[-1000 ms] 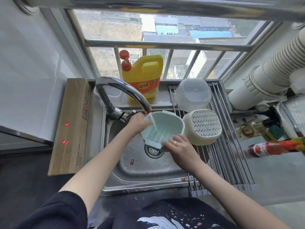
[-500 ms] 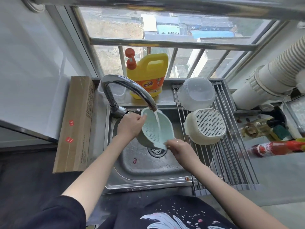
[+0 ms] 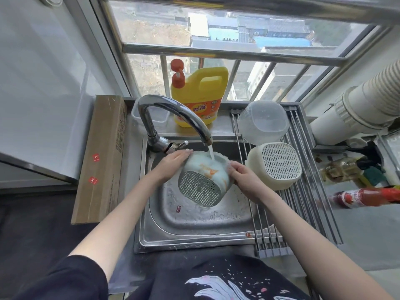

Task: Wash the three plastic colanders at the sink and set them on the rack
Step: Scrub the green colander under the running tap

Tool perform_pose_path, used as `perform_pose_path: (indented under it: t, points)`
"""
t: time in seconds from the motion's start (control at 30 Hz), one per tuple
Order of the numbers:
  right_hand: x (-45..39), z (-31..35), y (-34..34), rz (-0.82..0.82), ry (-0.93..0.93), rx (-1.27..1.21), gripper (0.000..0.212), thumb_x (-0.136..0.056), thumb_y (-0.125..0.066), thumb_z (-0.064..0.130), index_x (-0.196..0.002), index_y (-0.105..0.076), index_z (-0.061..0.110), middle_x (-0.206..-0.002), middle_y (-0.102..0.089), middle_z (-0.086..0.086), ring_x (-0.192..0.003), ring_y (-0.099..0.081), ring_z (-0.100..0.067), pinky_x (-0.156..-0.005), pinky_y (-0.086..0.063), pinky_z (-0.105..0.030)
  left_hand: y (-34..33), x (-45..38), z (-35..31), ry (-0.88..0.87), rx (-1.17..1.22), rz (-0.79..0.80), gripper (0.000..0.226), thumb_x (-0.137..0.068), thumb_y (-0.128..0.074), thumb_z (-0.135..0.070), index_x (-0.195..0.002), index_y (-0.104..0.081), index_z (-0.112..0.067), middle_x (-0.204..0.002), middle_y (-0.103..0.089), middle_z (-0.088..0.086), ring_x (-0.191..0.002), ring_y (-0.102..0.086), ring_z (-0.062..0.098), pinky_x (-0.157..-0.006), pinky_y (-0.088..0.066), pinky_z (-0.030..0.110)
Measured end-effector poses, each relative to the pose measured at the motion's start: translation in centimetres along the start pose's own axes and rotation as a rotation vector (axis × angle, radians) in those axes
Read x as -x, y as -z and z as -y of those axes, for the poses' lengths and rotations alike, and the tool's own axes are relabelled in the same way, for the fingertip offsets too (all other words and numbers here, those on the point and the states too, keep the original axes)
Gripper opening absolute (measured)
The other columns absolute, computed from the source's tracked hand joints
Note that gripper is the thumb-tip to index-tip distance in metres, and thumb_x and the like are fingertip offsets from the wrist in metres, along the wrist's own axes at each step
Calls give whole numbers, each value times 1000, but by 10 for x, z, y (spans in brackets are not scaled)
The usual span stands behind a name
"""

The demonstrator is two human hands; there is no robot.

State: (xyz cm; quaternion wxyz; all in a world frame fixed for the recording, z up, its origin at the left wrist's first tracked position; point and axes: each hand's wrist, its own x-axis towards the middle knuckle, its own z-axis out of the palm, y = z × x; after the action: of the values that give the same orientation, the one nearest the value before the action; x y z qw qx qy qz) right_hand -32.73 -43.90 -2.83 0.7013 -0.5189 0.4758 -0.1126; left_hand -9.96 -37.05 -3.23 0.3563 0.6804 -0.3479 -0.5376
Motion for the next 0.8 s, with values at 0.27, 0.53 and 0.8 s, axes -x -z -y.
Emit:
perform_pose_path:
  t: [0.27,0.53,0.8]
  points:
    - [-24,26,-3,-126,88,143,18,-97,-51,19,-93,-69,19,-88,-65,1,-85,-60,-18,-76,-47,-30,-14,-8,-22,-83,-153,222,23,-89,-62,-33,-73,-60,-16,-67,-56,-9,-62,-52,4,-60,-40,20]
    - [-9,15,-45,-139,305,775,57,-91,-36,-1,-146,-37,16,-150,-37,0,-141,-28,-13,-118,-10,-29,-38,-5,7,-152,-96,-282,35,-99,-42,-29,-70,-43,-10,-63,-45,-3,-63,-41,15,-63,-34,35]
    - [-17,-9,-38,-265,344,1151,78,-83,-42,-2,-152,-12,18,-158,-18,-1,-147,-10,-13,-117,3,-32,-52,18,14,-144,34,-326,32,-101,-39,-24,-70,-38,-14,-64,-39,-2,-59,-34,11,-53,-29,22]
